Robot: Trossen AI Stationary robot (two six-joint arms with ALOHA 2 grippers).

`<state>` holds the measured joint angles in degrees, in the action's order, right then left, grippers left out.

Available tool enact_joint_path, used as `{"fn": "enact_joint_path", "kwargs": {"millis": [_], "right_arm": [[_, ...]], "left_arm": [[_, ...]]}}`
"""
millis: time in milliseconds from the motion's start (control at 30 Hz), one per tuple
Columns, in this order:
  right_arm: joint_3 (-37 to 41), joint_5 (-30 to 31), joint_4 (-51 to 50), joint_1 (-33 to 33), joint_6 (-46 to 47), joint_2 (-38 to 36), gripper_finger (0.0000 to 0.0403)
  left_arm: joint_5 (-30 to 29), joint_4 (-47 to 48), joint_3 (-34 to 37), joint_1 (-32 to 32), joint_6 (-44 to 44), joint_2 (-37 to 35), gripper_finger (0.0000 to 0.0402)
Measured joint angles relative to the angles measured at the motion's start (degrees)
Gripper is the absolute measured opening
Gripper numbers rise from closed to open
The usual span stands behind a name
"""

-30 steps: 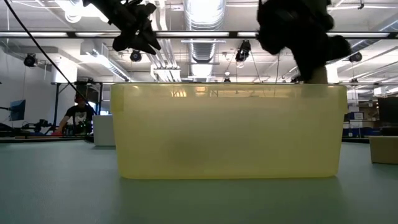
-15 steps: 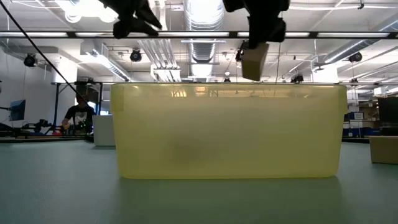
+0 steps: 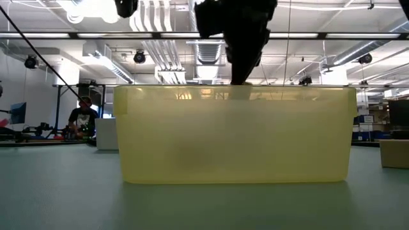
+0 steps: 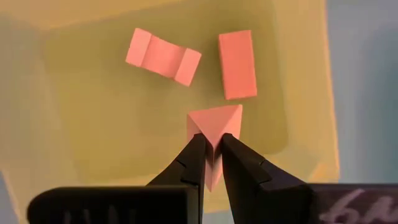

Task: Sort & place blocks by color
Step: Put the light orange triangular block into the yellow bin, then put the light orange cube block into the yellow bin

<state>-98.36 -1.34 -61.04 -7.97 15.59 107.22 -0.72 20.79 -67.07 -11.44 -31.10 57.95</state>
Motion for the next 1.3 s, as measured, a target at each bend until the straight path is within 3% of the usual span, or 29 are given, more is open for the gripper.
{"fn": "enact_joint_path", "kwargs": {"millis": [333, 567, 767, 1033, 1300], "right_arm": [[-7.03, -0.04, -5.56, -0.12, 0.13, 11.46, 0.0032], [-11.20, 1.74, -9.88, -0.65, 0.01, 15.66, 0.0032], [-11.83, 1.44, -9.39, -0.65, 0.06, 15.47, 0.0049], [-11.83, 1.37, -9.20, -0.65, 1.56, 14.21, 0.0106], [-14.54, -2.14, -11.51, -0.89, 8.51, 9.88, 0.0127]], "left_arm": [[-0.19, -7.30, -0.28, 7.04, -4.11, -0.48, 0.0116], [-0.23, -9.41, -0.27, 9.82, -4.56, -0.85, 0.0116], [-1.22, -10.03, -0.35, 10.05, -4.56, -0.79, 0.0116], [-1.37, -9.83, -0.05, 10.03, -4.14, -0.66, 0.0116], [-1.37, -9.19, 0.36, 10.03, -4.14, -0.61, 0.0116]]}}
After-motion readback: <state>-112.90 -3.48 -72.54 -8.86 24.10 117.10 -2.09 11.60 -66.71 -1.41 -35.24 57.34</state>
